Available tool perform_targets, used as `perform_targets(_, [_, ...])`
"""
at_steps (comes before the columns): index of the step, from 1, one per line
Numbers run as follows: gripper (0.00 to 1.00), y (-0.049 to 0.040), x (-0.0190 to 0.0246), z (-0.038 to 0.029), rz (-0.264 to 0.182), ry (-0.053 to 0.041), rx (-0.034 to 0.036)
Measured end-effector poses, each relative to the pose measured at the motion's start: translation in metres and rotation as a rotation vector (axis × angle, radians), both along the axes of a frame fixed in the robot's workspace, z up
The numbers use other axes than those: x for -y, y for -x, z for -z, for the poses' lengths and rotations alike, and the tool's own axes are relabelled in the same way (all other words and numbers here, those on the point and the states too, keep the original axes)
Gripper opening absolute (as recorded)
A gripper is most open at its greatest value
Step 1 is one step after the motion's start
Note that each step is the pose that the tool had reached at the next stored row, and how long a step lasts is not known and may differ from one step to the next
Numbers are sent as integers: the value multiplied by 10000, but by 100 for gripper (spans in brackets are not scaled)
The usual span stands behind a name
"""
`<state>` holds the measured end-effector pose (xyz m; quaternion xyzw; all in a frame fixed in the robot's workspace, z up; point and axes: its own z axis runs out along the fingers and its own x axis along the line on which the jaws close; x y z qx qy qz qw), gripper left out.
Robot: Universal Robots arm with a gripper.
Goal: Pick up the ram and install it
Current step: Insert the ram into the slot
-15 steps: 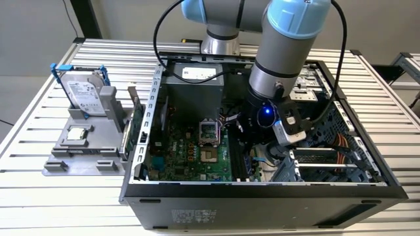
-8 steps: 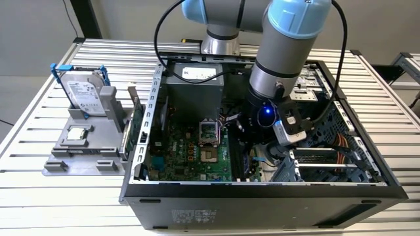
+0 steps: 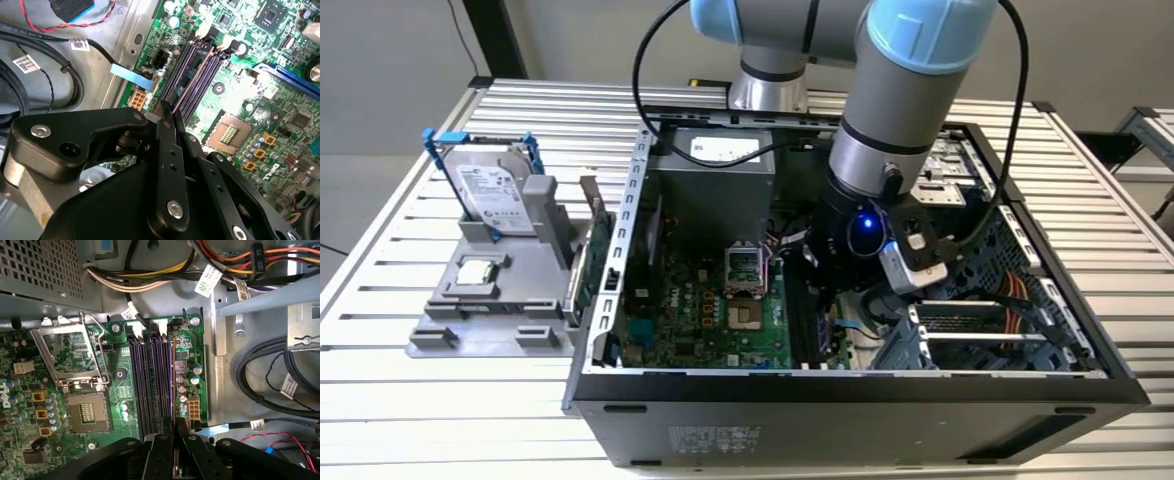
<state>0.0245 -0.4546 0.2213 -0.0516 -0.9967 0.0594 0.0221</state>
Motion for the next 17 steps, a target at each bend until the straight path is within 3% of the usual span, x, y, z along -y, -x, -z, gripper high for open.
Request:
perform_targets(7, [0,2,0,0,-410,9,-1])
perform_targets(17, [0,11,6,6,-532,44,-1])
